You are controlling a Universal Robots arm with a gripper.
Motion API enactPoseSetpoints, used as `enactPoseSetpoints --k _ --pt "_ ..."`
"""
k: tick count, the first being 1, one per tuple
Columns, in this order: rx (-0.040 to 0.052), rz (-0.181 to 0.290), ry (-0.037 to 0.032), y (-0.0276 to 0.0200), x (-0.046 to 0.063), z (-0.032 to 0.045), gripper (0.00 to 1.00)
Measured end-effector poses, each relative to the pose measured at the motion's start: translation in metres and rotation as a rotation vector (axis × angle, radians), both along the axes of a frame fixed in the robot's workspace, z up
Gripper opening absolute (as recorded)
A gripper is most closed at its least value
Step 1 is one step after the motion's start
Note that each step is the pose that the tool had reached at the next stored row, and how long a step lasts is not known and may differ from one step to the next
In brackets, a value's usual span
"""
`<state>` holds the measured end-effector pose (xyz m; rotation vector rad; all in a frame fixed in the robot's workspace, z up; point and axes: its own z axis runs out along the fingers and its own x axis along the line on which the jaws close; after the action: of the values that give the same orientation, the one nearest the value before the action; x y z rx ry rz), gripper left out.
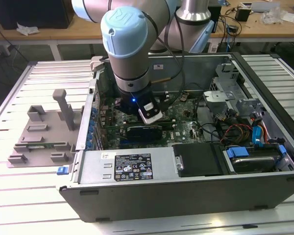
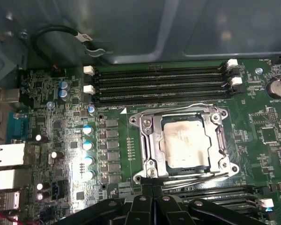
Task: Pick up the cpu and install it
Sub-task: 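Install the second cpu locking lever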
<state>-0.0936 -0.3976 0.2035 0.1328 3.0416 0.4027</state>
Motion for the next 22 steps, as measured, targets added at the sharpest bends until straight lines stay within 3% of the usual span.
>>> enactPoseSetpoints --k 4,9,14,16,20,22 --pt "0.0256 -0.017 -0.0001 0.0001 -0.002 -0.0033 0.11" --pt "0.0454 -0.036 -0.0004 0.0 -0.004 -0.0085 0.11" --pt "0.0479 -0.046 -0.0001 0.0 -0.005 -0.011 0.11" --pt "0.0475 -0.047 -0.0009 0.0003 -0.005 -0.007 0.11" --pt "0.0383 -0.048 -0.0004 0.0001 -0.005 0.0018 0.11" --pt "0.0264 -0.05 0.0016 0.0001 -0.004 0.0074 0.11"
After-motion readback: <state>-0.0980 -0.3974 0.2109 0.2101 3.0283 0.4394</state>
